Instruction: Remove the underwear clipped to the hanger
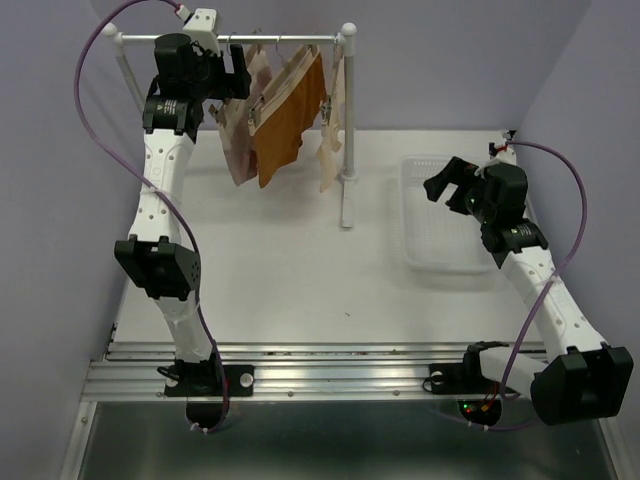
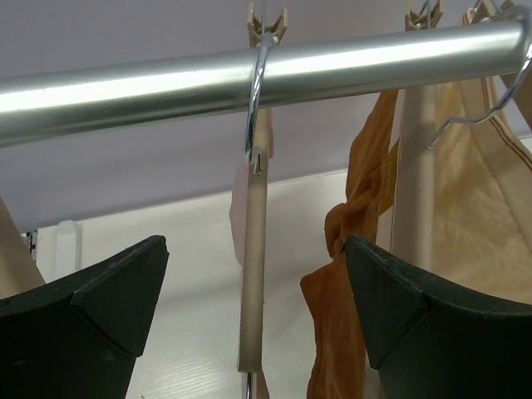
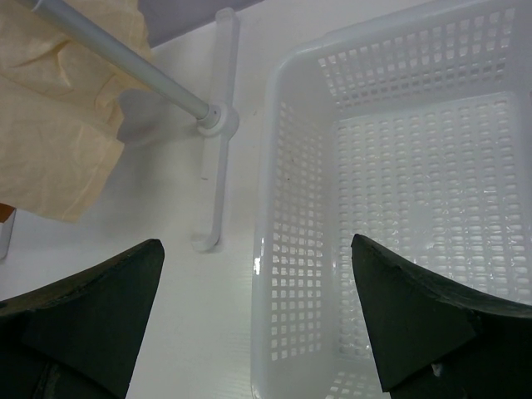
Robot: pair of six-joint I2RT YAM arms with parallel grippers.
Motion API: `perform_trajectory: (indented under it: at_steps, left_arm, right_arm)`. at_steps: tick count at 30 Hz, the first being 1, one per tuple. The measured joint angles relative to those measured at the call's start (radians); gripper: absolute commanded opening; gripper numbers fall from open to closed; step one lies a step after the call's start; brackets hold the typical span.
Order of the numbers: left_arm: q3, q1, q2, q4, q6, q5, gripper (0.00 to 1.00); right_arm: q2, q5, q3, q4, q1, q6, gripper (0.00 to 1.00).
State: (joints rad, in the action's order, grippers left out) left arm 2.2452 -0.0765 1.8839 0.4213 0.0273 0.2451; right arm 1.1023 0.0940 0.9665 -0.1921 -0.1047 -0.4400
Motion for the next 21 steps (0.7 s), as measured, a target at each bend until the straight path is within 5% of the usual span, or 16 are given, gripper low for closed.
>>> perform_trajectory:
  at_steps: [6, 15, 19, 21]
  left_arm:
    - [0.009, 0.0, 0.042, 0.003, 0.0, -0.023, 0.98]
    - [0.014, 0.0, 0.072, 0.003, 0.003, -0.036, 0.74]
    - [0.018, 0.0, 0.077, 0.002, 0.007, -0.037, 0.5]
    - [0.019, 0.0, 0.08, 0.002, 0.01, -0.038, 0.46]
  right_arm:
    - [0.013, 0.0, 0.0, -0.001, 0.0, 0.0, 1.0]
    - [0.013, 0.0, 0.0, 0.0, 0.0, 0.003, 1.0]
    - [0.013, 0.0, 0.0, -0.001, 0.0, 0.007, 1.0]
    - [0.013, -0.001, 0.0, -0.001, 0.0, 0.007, 1.0]
